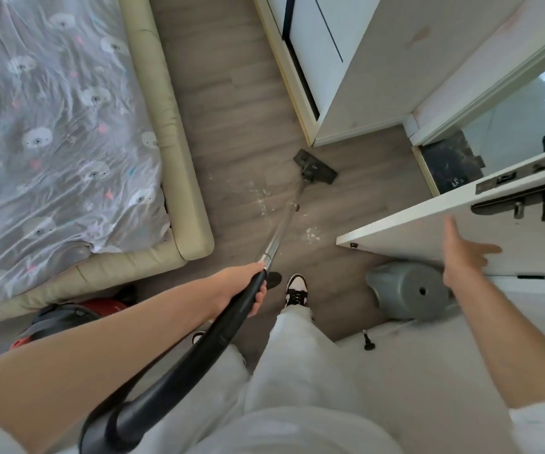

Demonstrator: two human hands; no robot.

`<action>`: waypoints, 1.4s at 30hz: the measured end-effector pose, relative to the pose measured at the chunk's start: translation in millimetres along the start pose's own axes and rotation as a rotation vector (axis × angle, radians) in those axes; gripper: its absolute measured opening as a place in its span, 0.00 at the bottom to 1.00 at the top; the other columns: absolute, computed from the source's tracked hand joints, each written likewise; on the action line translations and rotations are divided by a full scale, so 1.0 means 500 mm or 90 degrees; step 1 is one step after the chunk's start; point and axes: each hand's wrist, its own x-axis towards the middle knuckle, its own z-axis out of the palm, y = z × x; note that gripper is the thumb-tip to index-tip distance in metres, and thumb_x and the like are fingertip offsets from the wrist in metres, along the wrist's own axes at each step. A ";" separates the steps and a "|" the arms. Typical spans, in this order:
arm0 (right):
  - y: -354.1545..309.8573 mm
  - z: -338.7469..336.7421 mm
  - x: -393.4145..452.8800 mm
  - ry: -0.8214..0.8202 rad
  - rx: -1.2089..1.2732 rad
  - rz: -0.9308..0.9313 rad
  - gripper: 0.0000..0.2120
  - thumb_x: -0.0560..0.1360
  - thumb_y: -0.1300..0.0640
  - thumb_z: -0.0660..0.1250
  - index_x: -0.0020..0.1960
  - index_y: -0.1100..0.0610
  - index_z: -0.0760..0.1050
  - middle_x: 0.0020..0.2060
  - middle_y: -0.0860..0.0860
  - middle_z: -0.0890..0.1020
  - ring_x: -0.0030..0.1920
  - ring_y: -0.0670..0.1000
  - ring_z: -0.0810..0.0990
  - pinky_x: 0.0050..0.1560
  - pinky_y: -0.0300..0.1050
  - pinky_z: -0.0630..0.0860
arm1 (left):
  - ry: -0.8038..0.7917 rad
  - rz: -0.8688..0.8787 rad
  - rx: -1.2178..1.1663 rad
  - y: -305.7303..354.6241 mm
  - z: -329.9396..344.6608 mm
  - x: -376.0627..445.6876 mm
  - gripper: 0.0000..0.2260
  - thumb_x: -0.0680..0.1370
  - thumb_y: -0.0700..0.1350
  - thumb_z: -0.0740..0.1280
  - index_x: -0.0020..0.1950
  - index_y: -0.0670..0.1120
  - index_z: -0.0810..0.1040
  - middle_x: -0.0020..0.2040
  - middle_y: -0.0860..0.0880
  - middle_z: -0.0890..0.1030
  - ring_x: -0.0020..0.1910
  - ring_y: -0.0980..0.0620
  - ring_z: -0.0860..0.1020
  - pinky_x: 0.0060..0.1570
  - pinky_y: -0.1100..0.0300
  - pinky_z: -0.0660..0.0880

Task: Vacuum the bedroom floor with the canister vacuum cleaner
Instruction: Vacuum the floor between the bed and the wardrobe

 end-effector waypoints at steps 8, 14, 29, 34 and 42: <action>-0.155 0.039 0.119 -0.056 0.176 -0.012 0.47 0.72 0.35 0.62 0.78 0.57 0.45 0.71 0.50 0.66 0.67 0.54 0.70 0.67 0.55 0.71 | 0.021 -0.020 -0.037 -0.017 -0.003 -0.013 0.17 0.80 0.58 0.69 0.48 0.43 0.80 0.33 0.48 0.80 0.24 0.53 0.76 0.23 0.62 0.76; -0.199 0.087 0.146 -0.071 0.204 -0.030 0.46 0.74 0.34 0.58 0.79 0.56 0.41 0.71 0.49 0.68 0.66 0.54 0.72 0.66 0.54 0.72 | 0.029 -0.030 -0.022 0.019 0.013 0.012 0.17 0.80 0.59 0.68 0.52 0.45 0.79 0.34 0.48 0.80 0.25 0.53 0.76 0.23 0.61 0.75; 0.005 0.349 -0.303 -0.721 -0.322 0.028 0.26 0.82 0.44 0.56 0.73 0.58 0.61 0.58 0.63 0.76 0.46 0.61 0.83 0.34 0.49 0.79 | 0.063 0.022 -0.039 -0.002 0.051 0.021 0.19 0.81 0.58 0.66 0.53 0.42 0.79 0.30 0.46 0.79 0.23 0.51 0.76 0.24 0.61 0.75; 0.122 0.409 -0.507 -0.707 -0.348 0.055 0.17 0.81 0.52 0.58 0.66 0.60 0.66 0.41 0.58 0.79 0.34 0.54 0.79 0.22 0.42 0.75 | 0.085 -0.025 -0.107 -0.131 -0.070 -0.043 0.19 0.81 0.59 0.67 0.54 0.43 0.80 0.32 0.47 0.80 0.24 0.51 0.76 0.23 0.62 0.74; 0.272 0.400 -0.772 -0.779 -0.520 -0.001 0.14 0.76 0.56 0.60 0.59 0.60 0.68 0.42 0.56 0.77 0.38 0.54 0.78 0.29 0.44 0.77 | 0.072 -0.098 -0.243 -0.338 -0.233 -0.220 0.16 0.80 0.55 0.67 0.49 0.42 0.78 0.33 0.44 0.78 0.24 0.48 0.75 0.25 0.60 0.75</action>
